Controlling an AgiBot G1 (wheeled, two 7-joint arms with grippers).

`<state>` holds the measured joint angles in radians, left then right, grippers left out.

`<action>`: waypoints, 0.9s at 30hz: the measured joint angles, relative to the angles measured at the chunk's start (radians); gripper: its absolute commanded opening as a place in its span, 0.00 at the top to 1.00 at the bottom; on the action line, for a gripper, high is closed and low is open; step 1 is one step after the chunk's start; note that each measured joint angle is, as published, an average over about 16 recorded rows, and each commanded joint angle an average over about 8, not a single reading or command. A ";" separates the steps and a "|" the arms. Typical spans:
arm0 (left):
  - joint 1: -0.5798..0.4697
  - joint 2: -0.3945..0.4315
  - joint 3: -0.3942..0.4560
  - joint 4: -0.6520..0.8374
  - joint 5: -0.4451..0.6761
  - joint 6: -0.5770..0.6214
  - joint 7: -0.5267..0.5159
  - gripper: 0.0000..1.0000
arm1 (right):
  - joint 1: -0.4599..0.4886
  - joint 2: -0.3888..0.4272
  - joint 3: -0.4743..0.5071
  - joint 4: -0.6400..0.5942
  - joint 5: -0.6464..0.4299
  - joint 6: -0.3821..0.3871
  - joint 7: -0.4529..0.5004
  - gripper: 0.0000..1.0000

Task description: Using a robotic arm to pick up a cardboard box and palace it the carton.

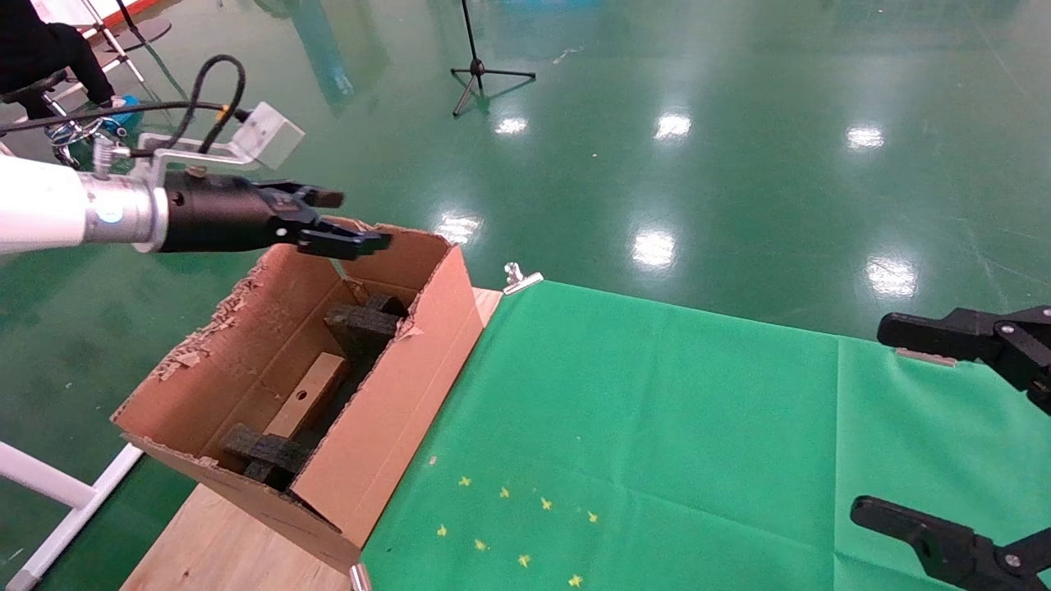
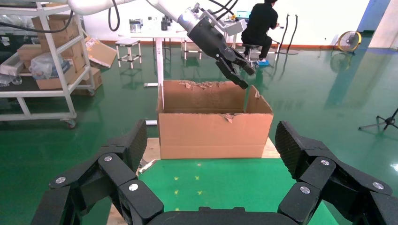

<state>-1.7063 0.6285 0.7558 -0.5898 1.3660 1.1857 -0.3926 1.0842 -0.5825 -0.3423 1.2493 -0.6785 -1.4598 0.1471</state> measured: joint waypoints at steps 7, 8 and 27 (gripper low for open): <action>0.085 -0.002 -0.064 -0.094 -0.086 0.042 0.028 0.00 | 0.000 0.000 0.000 0.000 0.000 0.000 0.000 0.00; 0.097 -0.003 -0.073 -0.106 -0.097 0.047 0.031 0.00 | 0.000 0.000 0.000 0.000 0.000 0.000 0.000 0.00; 0.320 -0.009 -0.241 -0.352 -0.322 0.157 0.104 0.00 | 0.000 0.000 0.000 0.000 0.000 0.000 0.000 0.00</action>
<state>-1.3864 0.6198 0.5147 -0.9414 1.0443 1.3426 -0.2888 1.0842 -0.5824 -0.3424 1.2493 -0.6784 -1.4598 0.1470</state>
